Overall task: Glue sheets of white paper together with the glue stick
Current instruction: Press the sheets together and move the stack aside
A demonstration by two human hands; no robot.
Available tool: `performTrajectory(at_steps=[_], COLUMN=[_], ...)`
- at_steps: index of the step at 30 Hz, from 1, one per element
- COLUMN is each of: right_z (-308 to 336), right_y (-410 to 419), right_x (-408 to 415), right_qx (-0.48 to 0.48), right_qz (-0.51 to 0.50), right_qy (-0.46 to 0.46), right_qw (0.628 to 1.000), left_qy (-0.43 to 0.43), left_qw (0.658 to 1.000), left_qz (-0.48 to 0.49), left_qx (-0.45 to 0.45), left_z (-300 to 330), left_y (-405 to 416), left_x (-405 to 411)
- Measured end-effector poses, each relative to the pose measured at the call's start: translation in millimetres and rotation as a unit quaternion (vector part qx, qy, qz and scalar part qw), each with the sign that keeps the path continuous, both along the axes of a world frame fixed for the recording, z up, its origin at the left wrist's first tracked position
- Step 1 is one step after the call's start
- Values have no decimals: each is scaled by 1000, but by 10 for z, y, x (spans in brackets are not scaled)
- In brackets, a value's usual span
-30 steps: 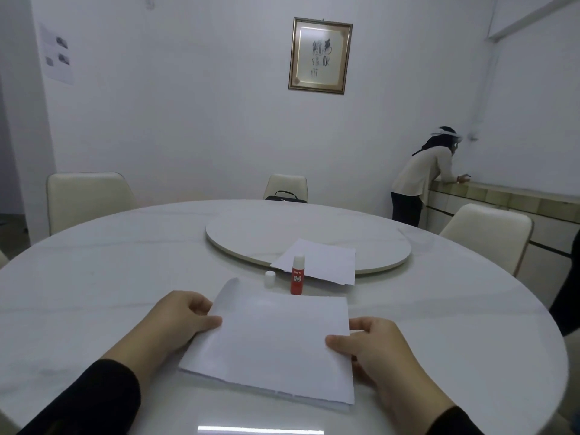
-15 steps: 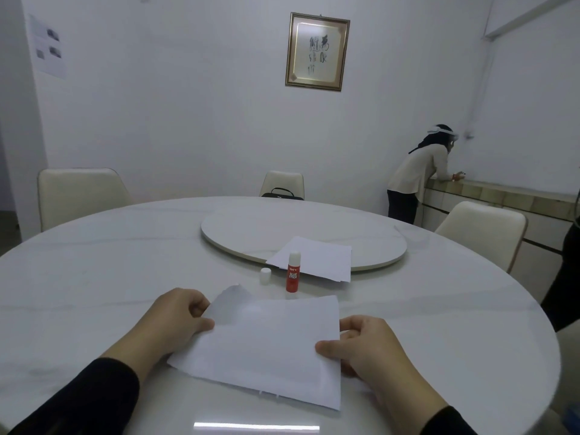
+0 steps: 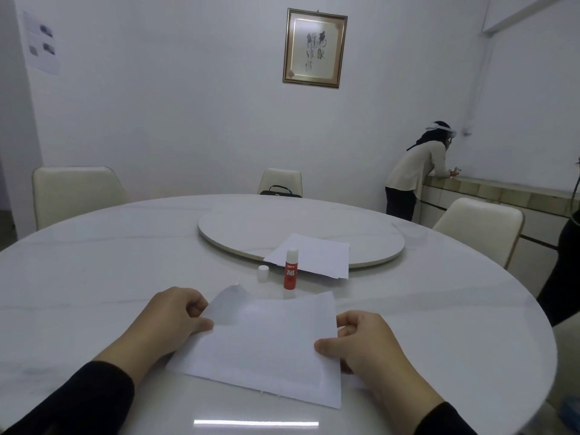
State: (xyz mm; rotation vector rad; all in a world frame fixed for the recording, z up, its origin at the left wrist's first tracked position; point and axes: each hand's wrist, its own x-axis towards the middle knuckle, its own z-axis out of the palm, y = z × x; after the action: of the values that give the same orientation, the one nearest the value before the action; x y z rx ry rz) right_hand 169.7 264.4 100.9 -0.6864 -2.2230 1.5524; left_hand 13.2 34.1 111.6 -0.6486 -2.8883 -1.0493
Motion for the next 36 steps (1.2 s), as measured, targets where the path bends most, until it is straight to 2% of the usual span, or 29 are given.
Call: performTrajectory(at_steps=[8, 16, 22, 27, 30, 33, 35, 36], right_z=[11, 12, -22, -30, -24, -17, 25, 48], right_y=[-10, -54, -86, -67, -46, -27, -73, -109], right_x=[-9, 1, -6, 1, 26, 50, 25, -11], right_qx=[34, 73, 161, 170, 168, 243, 322, 343], right_qz=[-4, -6, -19, -30, -57, -102, -91, -61], right_qy=[-15, -25, -22, -30, -55, -82, -54, -25], right_qw=[999, 997, 987, 985, 983, 961, 941, 937], left_qy=[2, 42, 86, 60, 38, 60, 119, 148], left_qw=[1000, 999, 996, 998, 998, 994, 988, 984], left_qz=[-5, -16, -26, -9, -6, -1, -12, -47], left_qx=[8, 7, -24, -27, -59, -93, -95, -82], left_z=[-12, -38, -85, -103, -88, -61, -42, -35], left_y=[-7, -11, -18, -38, -16, 31, 87, 124], left_x=[7, 41, 39, -10, -20, -30, -18, -5])
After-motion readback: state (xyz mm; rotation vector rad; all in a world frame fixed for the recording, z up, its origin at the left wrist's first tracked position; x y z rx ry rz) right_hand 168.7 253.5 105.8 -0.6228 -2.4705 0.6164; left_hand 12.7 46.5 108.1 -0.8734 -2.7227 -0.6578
